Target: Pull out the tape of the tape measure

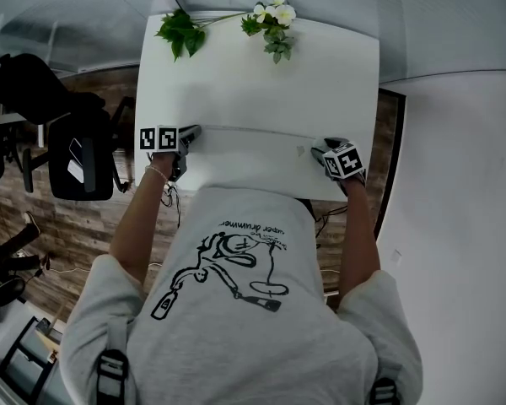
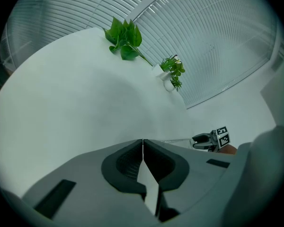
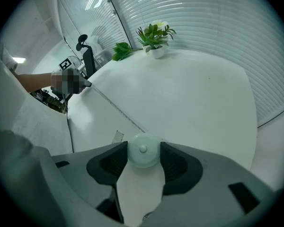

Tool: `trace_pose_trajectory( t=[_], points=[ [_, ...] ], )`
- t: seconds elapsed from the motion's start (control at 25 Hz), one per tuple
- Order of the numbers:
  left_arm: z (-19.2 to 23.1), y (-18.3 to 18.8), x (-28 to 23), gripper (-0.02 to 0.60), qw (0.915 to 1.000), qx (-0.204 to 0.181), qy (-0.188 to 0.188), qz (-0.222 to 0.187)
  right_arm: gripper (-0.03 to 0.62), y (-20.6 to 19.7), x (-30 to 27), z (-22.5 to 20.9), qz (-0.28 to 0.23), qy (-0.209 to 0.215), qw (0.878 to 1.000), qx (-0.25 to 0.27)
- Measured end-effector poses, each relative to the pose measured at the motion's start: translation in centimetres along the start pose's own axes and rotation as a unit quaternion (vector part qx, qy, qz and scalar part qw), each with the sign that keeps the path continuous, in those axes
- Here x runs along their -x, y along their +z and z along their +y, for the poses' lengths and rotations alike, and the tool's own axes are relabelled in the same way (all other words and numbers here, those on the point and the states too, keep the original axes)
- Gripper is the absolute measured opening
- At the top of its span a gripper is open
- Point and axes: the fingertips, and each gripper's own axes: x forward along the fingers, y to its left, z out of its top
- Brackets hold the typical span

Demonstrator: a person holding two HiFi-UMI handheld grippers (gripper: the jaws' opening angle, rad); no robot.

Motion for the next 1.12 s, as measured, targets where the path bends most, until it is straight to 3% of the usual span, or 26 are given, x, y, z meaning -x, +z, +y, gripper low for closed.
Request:
trace_pose_trajectory(
  t=[1.12],
  points=[
    [0.3, -0.3, 1.7, 0.048, 0.9989, -0.023, 0.031, -0.026, 0.242, 0.4, 1.6, -0.1, -0.030, -0.036, 0.999, 0.011]
  ],
)
